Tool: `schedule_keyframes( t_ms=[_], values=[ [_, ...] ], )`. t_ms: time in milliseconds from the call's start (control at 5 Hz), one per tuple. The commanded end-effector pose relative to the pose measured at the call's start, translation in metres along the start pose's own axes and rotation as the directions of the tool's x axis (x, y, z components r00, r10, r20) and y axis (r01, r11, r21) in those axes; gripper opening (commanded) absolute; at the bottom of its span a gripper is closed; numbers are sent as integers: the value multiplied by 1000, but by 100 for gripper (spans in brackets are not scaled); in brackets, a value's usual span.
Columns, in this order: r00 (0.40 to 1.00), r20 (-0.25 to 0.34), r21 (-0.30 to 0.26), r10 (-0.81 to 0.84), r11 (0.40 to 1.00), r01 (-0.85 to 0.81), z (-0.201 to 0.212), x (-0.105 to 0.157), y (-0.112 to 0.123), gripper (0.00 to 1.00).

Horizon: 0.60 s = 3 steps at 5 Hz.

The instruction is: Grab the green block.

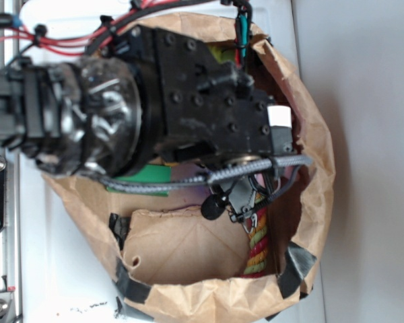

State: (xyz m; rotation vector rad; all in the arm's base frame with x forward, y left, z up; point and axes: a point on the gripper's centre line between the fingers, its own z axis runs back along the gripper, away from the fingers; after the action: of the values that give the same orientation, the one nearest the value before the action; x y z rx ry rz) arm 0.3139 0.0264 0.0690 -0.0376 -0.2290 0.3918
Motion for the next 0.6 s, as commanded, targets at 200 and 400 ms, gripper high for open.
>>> schedule_keyframes(
  t_ms=[200, 400],
  values=[
    [999, 45, -8, -27, 1000, 28, 26, -29, 17, 100],
    [998, 42, 0, -51, 999, 51, 26, -45, 22, 100]
  ],
)
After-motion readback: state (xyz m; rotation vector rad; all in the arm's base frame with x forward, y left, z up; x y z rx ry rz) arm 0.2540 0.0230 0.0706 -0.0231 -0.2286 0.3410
